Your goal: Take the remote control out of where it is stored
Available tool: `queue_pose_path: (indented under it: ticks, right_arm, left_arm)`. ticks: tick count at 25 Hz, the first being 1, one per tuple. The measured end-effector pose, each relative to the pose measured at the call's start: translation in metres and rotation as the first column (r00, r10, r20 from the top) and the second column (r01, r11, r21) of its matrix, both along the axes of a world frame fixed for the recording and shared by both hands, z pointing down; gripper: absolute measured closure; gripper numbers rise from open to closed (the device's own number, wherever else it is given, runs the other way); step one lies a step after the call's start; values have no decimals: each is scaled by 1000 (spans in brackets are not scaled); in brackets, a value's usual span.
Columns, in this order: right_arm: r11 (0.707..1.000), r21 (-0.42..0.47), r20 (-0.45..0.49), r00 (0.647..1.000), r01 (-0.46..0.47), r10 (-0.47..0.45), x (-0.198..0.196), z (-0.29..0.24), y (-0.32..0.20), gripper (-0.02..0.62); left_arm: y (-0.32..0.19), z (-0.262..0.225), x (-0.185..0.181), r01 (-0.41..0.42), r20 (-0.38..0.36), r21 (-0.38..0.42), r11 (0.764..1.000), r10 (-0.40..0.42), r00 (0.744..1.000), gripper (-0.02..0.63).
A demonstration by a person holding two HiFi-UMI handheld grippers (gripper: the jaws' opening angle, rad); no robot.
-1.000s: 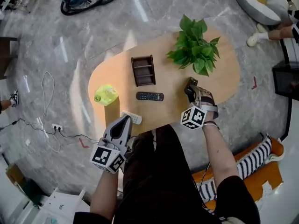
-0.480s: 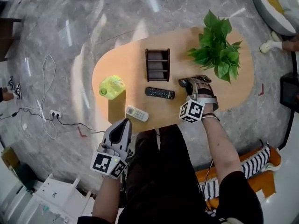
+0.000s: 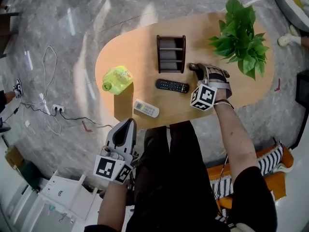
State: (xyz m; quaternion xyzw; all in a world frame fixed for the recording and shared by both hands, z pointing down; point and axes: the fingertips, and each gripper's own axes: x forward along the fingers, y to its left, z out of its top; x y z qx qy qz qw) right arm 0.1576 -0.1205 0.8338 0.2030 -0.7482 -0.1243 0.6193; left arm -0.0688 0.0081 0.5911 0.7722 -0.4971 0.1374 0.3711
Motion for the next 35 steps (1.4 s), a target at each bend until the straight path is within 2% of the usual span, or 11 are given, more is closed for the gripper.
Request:
queue_pose_path:
  ticks: [9,13,19,27,29,32,35]
  right_arm:
    - [986,-127,102,987,-107,120,-9,4,2,482]
    - [979,-158,151,977,-128,152,-14,-2,7,451]
    - [979,-128,188,965,-159,181,-17,-30,12,448]
    - [984,-27,211,961,-177,179,-24,-99,12,448]
    - [972,9,258,940,-235,224,-26,-126,9,448]
    - [937,31,361,878,-349,315,-28,-171,8,448]
    - [912,62,438,832,-405,340,-37,-216,16,448]
  left_arm:
    - [-1,-2,1,-25,-11,-12,1000,25,1000,600]
    - [-2,-2,2,-45,-11,-10,999,45,999,600]
    - [-4,-16,-3,-50,-18,22,999,50,999,600]
    - [-20,-61,-6,-102,-20,152,983,106,994,601]
    - [-24,-77,-9,-107,-17,188,976,112,994,601]
    - [-26,-103,-16,-111,-16,239,965,119,993,600]
    - [-22,-127,-27,-118,-3,283,952,124,992,600]
